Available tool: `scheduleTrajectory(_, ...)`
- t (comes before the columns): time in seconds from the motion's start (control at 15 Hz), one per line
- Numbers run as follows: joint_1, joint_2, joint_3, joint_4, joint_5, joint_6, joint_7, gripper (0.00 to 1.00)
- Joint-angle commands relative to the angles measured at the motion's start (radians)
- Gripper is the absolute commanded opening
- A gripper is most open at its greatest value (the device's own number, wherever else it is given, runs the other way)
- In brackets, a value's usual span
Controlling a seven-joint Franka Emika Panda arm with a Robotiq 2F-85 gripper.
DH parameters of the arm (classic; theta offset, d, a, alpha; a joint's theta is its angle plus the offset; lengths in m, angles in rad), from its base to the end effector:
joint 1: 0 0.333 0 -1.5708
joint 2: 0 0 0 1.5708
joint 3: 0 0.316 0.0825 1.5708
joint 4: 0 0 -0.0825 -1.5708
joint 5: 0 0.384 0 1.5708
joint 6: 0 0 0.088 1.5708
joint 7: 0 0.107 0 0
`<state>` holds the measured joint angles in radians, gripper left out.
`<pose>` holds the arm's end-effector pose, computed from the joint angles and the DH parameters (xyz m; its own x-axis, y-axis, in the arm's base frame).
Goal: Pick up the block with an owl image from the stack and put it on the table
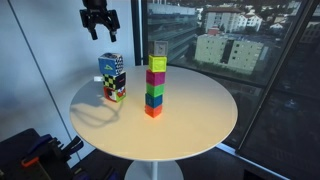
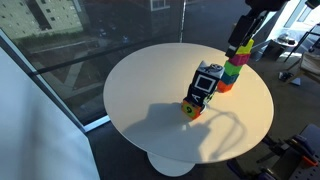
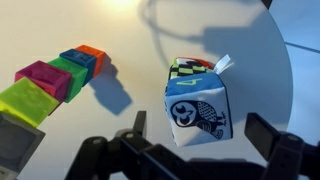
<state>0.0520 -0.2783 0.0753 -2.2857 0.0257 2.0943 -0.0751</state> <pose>0.4683 0.0627 0.4725 0.9786 0.1869 0.0861 0.1872 -0.9823 0.0039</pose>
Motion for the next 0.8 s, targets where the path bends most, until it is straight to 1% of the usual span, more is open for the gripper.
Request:
scheduleTrajectory(0.0, 0.006, 0.023, 0.015, -0.008, -0.043, 0.045, 0.055, 1.0)
scheduleTrajectory(0.73, 0.014, 0.11, 0.026, -0.014, -0.075, 0.113, 0.07, 1.0)
